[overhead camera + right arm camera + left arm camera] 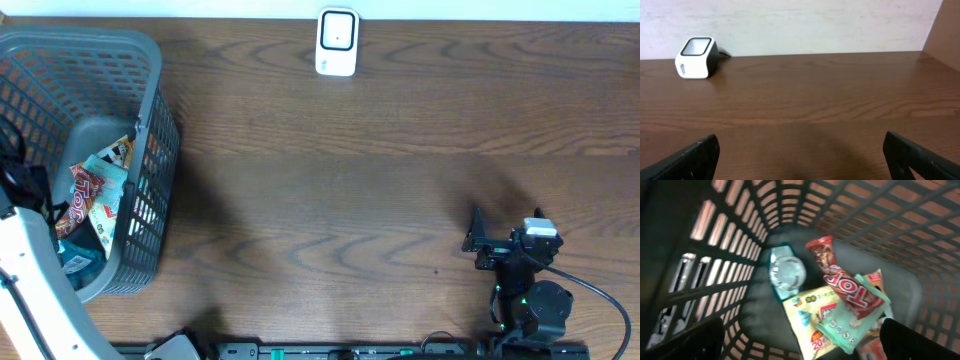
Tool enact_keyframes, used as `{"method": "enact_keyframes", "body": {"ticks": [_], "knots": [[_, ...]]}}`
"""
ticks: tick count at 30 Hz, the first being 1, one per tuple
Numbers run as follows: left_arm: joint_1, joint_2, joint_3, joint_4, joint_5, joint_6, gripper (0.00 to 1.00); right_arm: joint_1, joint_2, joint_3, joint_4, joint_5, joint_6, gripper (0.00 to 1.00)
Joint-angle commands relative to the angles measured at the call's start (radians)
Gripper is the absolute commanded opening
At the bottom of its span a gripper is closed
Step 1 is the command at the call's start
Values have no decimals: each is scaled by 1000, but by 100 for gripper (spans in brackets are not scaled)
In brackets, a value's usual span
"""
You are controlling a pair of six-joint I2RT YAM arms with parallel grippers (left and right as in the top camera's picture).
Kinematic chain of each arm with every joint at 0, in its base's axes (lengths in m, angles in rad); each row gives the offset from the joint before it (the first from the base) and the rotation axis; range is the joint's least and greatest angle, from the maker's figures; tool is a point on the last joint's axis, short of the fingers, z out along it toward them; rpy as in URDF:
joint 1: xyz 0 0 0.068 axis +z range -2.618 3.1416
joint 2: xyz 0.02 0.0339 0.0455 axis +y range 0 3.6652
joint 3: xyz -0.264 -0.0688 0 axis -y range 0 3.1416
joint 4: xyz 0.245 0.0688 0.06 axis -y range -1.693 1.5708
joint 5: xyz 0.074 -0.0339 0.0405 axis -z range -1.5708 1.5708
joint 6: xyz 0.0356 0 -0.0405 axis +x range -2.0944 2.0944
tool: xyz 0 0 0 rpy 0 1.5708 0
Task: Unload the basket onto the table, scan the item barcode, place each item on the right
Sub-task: 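Lower the left gripper into the basket and grasp the blue bottle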
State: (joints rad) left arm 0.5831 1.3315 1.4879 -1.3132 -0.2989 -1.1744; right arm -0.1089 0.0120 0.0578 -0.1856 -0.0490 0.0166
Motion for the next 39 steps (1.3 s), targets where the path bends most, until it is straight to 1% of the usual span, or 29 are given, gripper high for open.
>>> {"method": "enact_keyframes", "body": {"ticks": [1, 6, 11, 16, 20, 26, 32, 36, 39], "knots": [[8, 11, 5, -9, -33, -47, 99, 8, -5, -3, 0, -2, -11, 99], [8, 45, 5, 24, -35, -47, 98, 8, -5, -3, 0, -2, -11, 99], [18, 126, 5, 29, -35, -47, 99, 8, -5, -3, 0, -2, -11, 99], [58, 202, 5, -26, -31, -47, 99, 8, -5, -3, 0, -2, -11, 99], [90, 217, 3, -64, -28, -47, 99, 8, -5, -3, 0, -2, -11, 99], [114, 224, -1, -62, -27, -46, 99, 8, -5, -3, 0, -2, -11, 99], [114, 272, -1, -50, -24, -46, 99, 8, -5, -3, 0, -2, -11, 99], [114, 330, -2, -37, -15, -2, 99, 8, -5, -3, 0, -2, -11, 99], [114, 369, -11, -37, 41, 17, 99, 8, -5, -3, 0, -2, -11, 99]]}}
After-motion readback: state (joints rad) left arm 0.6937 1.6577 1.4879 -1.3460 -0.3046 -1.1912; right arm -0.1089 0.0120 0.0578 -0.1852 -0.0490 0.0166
